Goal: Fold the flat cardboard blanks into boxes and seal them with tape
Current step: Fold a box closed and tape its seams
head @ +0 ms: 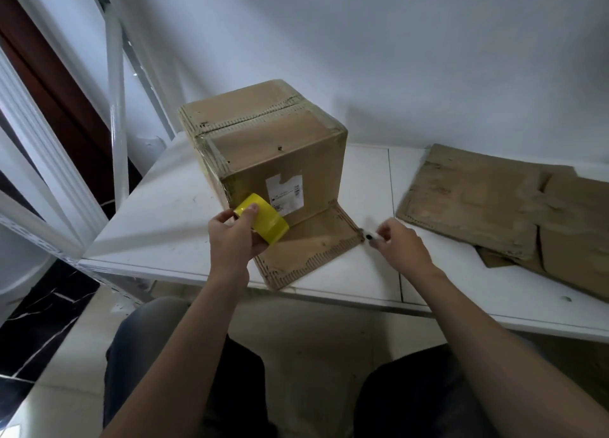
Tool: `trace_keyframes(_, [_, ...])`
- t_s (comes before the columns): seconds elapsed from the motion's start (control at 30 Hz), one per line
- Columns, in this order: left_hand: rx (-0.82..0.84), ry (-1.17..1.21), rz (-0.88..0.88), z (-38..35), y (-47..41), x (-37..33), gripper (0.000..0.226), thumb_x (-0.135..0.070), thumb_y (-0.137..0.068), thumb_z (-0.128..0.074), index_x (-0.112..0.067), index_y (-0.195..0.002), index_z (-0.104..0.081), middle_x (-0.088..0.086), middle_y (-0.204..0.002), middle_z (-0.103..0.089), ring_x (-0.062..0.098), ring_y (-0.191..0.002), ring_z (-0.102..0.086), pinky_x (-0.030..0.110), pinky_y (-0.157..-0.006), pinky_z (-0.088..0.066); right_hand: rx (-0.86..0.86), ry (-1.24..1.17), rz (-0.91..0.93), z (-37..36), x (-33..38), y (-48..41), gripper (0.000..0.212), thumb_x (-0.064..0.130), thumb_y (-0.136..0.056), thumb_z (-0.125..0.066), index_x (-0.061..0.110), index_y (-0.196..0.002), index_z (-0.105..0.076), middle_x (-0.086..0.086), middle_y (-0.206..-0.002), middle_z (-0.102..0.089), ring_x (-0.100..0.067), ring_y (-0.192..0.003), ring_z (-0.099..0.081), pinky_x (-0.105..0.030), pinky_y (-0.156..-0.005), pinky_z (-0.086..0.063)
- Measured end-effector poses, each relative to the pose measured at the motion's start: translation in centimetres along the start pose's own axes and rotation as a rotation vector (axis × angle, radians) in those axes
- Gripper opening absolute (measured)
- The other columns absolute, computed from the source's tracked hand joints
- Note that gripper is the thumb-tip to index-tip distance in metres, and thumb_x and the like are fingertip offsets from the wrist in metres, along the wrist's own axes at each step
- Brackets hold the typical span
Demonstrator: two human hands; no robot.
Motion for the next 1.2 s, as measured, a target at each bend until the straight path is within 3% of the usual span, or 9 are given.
trace_keyframes(0.1, [-0.002,-0.032,-0.022,-0.1,-0.1,-0.3,0.053,-0.033,-0.096,-0.068,-0.019,-0.14,-0.043,0.012,-0.134,-0.054,0.033,-0.113,-0.063,0.044,-0.077,-0.062,0.013,-0.209,0.173,1.0,4.0,0.7,0.017,0.04,-0.092,-0.07,0.032,-0.094,-0.055,0.008,-0.096,-0.069,-0.014,-0.076,-0.067,-0.04,-0.073,-0.058])
trace_keyframes(0.23, [0.027,-0.072,-0.07,-0.3,0.2,-0.7,0.047,-0.031,-0.097,-0.065,-0.02,-0.139,-0.046,0.01,-0.132,-0.056,0.03,-0.113,-0.062,0.041,-0.072,-0.063,-0.004,-0.299,0.426,2.9,10.5,1.9,0.016,0.036,-0.091,-0.073,0.034,-0.099,-0.059,0.016,-0.096,-0.067,0.003,-0.073,-0.06,-0.016,-0.061,-0.047])
trace_keyframes(0.3, [0.039,-0.072,-0.072,-0.2,0.2,-0.7,0.044,-0.031,-0.097,-0.065,-0.022,-0.136,-0.047,0.009,-0.13,-0.056,0.03,-0.111,-0.062,0.036,-0.065,-0.061,-0.016,-0.31,0.55,3.6,13.7,2.5,0.016,0.033,-0.091,-0.075,0.031,-0.1,-0.062,0.016,-0.091,-0.066,0.004,-0.069,-0.058,-0.011,-0.06,-0.042])
trace_keyframes(0.5, [0.105,-0.043,-0.025,0.6,0.1,-0.9,0.036,-0.03,-0.098,-0.065,-0.025,-0.13,-0.051,0.006,-0.122,-0.059,0.029,-0.103,-0.065,0.029,-0.057,-0.058,0.052,-0.085,0.856,3.3,21.7,3.1,0.024,0.032,-0.091,-0.074,0.026,-0.113,-0.066,0.016,-0.098,-0.064,0.005,-0.081,-0.058,-0.006,-0.067,-0.043])
trace_keyframes(0.63, [0.133,-0.004,0.007,0.6,0.4,-0.7,0.028,-0.026,-0.098,-0.064,-0.021,-0.122,-0.052,0.011,-0.117,-0.059,0.031,-0.099,-0.065,0.024,-0.046,-0.053,0.062,0.055,1.046,1.6,25.1,2.7,0.025,0.03,-0.09,-0.076,0.023,-0.111,-0.066,0.013,-0.093,-0.066,0.001,-0.075,-0.055,-0.007,-0.068,-0.038])
trace_keyframes(0.93, [0.159,-0.003,0.006,0.8,-0.9,-1.0,0.013,-0.029,-0.096,-0.065,-0.022,-0.099,-0.054,0.009,-0.103,-0.064,0.025,-0.079,-0.066,0.031,-0.048,-0.055,0.147,0.09,1.072,0.3,26.8,0.8,0.022,0.025,-0.092,-0.073,0.02,-0.111,-0.065,0.021,-0.092,-0.058,0.013,-0.08,-0.054,-0.007,-0.07,-0.036])
trace_keyframes(1.0, [0.117,0.008,-0.014,0.6,-1.2,-1.0,0.014,-0.032,-0.095,-0.063,-0.021,-0.09,-0.055,0.006,-0.095,-0.063,0.025,-0.083,-0.065,0.047,-0.063,-0.062,0.17,0.086,1.035,0.5,27.0,0.6,0.02,0.026,-0.094,-0.07,0.021,-0.112,-0.062,0.023,-0.09,-0.058,0.009,-0.08,-0.057,-0.008,-0.069,-0.038])
trace_keyframes(1.07, [0.069,0.028,-0.021,0.6,-1.4,-1.0,0.017,-0.034,-0.093,-0.063,-0.022,-0.083,-0.056,0.006,-0.09,-0.063,0.027,-0.085,-0.063,0.057,-0.081,-0.058,0.196,0.07,1.012,0.7,27.1,0.4,0.018,0.026,-0.096,-0.068,0.022,-0.111,-0.06,0.021,-0.09,-0.06,0.003,-0.08,-0.059,-0.01,-0.067,-0.04])
trace_keyframes(1.2, [0.052,0.012,-0.032,0.6,-1.6,-0.9,0.017,-0.042,-0.087,-0.065,-0.032,-0.073,-0.062,0.004,-0.09,-0.066,0.029,-0.088,-0.066,0.062,-0.082,-0.058,0.223,0.095,1.013,0.8,27.1,0.4,0.019,0.027,-0.095,-0.069,0.021,-0.112,-0.061,0.013,-0.093,-0.063,-0.007,-0.081,-0.061,-0.014,-0.067,-0.044])
Point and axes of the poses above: each hand's wrist, its own y-axis away from the middle knuckle, its own z-axis out of the back of the hand, x = y × z, the point moved 4 cm from there along -y, towards the middle knuckle
